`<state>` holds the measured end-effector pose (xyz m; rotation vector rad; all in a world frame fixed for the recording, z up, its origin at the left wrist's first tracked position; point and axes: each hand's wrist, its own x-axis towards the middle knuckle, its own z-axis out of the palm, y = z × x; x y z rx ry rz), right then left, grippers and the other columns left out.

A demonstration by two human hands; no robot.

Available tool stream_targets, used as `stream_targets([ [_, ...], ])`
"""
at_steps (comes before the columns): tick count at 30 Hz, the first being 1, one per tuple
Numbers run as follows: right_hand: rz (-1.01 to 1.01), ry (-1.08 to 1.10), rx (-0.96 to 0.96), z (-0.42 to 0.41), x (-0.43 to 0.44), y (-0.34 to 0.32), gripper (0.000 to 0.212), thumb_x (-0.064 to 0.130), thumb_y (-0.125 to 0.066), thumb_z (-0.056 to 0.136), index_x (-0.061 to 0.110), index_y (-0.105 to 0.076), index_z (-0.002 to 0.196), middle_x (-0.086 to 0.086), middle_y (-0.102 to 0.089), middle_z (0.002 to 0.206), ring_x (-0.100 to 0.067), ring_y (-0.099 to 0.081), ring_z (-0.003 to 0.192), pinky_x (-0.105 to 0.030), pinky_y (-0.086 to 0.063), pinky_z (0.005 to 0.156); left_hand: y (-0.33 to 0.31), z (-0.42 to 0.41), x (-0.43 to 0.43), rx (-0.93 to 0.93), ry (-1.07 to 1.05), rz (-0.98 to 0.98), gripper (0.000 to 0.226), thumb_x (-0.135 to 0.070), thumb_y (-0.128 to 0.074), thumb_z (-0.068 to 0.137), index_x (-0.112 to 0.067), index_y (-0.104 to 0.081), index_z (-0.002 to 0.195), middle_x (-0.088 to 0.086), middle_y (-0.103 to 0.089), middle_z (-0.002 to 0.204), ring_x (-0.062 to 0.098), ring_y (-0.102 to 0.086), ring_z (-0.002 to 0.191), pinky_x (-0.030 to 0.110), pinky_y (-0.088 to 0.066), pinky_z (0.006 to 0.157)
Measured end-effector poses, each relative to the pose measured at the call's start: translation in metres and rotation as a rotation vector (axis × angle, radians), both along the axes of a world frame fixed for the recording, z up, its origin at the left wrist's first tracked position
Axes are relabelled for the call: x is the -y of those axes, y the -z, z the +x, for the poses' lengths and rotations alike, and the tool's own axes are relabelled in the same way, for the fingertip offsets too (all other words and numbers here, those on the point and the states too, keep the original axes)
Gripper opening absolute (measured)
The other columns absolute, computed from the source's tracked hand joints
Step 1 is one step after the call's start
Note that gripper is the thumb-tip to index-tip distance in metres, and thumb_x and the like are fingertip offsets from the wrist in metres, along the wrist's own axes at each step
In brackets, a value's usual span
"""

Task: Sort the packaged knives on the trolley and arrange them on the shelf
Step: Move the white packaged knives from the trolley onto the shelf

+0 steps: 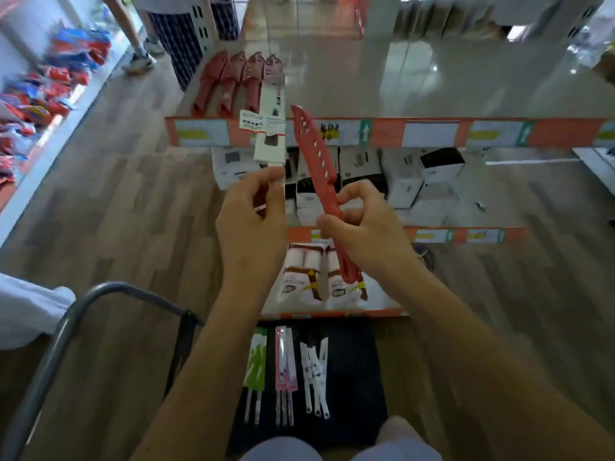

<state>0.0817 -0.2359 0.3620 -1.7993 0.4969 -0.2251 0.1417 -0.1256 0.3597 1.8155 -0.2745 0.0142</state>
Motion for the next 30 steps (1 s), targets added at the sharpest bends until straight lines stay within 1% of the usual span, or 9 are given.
stream_targets([
  [4, -0.05, 0.055, 0.076, 0.039, 0.015, -0.002, 0.022, 0.027, -0.059, 0.086, 0.03, -0.039, 0.078, -0.001, -0.054, 0.06, -0.019, -0.054, 0.058, -0.022, -0.044, 0.053, -0.002, 0.033, 0.017, 0.009, -0.012, -0.002, 0.027, -0.019, -0.05, 0.093, -0.046, -0.051, 0.088, -0.003, -0.061, 0.107, 0.013, -0.061, 0.101, 0.04, -0.053, 0.087],
  [7, -0.078, 0.06, 0.107, 0.065, 0.037, -0.004, 0.018, 0.027, -0.057, 0.086, 0.029, -0.04, 0.08, -0.014, -0.063, 0.07, -0.025, -0.054, 0.06, -0.019, -0.043, 0.052, 0.003, 0.051, 0.034, 0.001, -0.033, 0.005, 0.02, -0.018, -0.049, 0.094, -0.037, -0.054, 0.096, -0.002, -0.061, 0.108, 0.013, -0.06, 0.1, 0.038, -0.053, 0.086],
  [10, -0.099, 0.031, 0.113, 0.092, 0.064, -0.006, 0.016, 0.027, -0.059, 0.085, 0.027, -0.043, 0.084, -0.007, -0.06, 0.066, -0.021, -0.056, 0.057, -0.024, -0.044, 0.051, 0.007, 0.068, 0.055, 0.008, -0.093, 0.022, 0.018, -0.018, -0.049, 0.094, -0.033, -0.055, 0.1, -0.004, -0.062, 0.105, 0.009, -0.059, 0.097, 0.024, -0.05, 0.083],
  [14, -0.186, -0.089, 0.04, 0.122, 0.096, -0.013, 0.016, 0.029, -0.058, 0.086, 0.027, -0.042, 0.089, 0.002, -0.062, 0.075, -0.004, -0.056, 0.052, -0.007, -0.038, 0.04, 0.006, 0.087, 0.08, -0.028, -0.191, 0.041, 0.016, -0.022, -0.048, 0.094, -0.031, -0.057, 0.104, -0.006, -0.062, 0.105, 0.001, -0.057, 0.09, 0.008, -0.044, 0.075],
  [17, -0.243, -0.13, 0.014, 0.15, 0.113, -0.017, 0.018, 0.028, -0.058, 0.084, 0.023, -0.042, 0.092, 0.006, -0.059, 0.07, -0.002, -0.053, 0.046, -0.007, -0.037, 0.039, -0.002, 0.1, 0.095, -0.05, -0.238, 0.031, 0.012, -0.027, -0.048, 0.094, -0.035, -0.056, 0.099, -0.015, -0.058, 0.097, -0.01, -0.052, 0.084, -0.005, -0.038, 0.066],
  [19, -0.296, -0.155, 0.038, 0.17, 0.118, -0.02, 0.018, 0.024, -0.059, 0.083, 0.021, -0.044, 0.09, 0.01, -0.053, 0.063, -0.001, -0.051, 0.043, -0.007, -0.037, 0.04, -0.006, 0.112, 0.1, -0.046, -0.261, 0.045, 0.012, -0.028, -0.049, 0.094, -0.039, -0.055, 0.093, -0.019, -0.057, 0.094, -0.012, -0.051, 0.082, -0.006, -0.036, 0.065],
  [23, -0.275, -0.191, 0.075, 0.206, 0.12, -0.017, 0.02, 0.014, -0.063, 0.081, 0.022, -0.046, 0.075, 0.012, -0.049, 0.056, 0.007, -0.049, 0.04, -0.003, -0.032, 0.036, -0.007, 0.137, 0.099, -0.017, -0.314, 0.025, 0.01, -0.027, -0.052, 0.093, -0.035, -0.059, 0.095, -0.004, -0.062, 0.107, -0.003, -0.056, 0.085, 0.001, -0.042, 0.069],
  [26, -0.417, -0.162, 0.022, 0.23, 0.122, -0.012, 0.014, 0.022, -0.063, 0.078, 0.022, -0.05, 0.077, 0.012, -0.05, 0.064, 0.001, -0.047, 0.054, -0.005, -0.035, 0.045, -0.007, 0.15, 0.097, 0.022, -0.325, 0.026, 0.012, -0.024, -0.053, 0.092, -0.026, -0.063, 0.099, 0.003, -0.064, 0.104, -0.011, -0.054, 0.073, 0.001, -0.041, 0.063],
  [30, -0.466, -0.176, 0.029, 0.247, 0.122, -0.008, 0.013, 0.022, -0.064, 0.077, 0.016, -0.054, 0.082, 0.009, -0.053, 0.064, -0.007, -0.051, 0.06, -0.008, -0.037, 0.049, -0.004, 0.16, 0.099, 0.042, -0.308, 0.023, 0.015, -0.024, -0.053, 0.092, -0.024, -0.066, 0.102, 0.0, -0.065, 0.102, -0.004, -0.057, 0.073, 0.003, -0.042, 0.064],
])
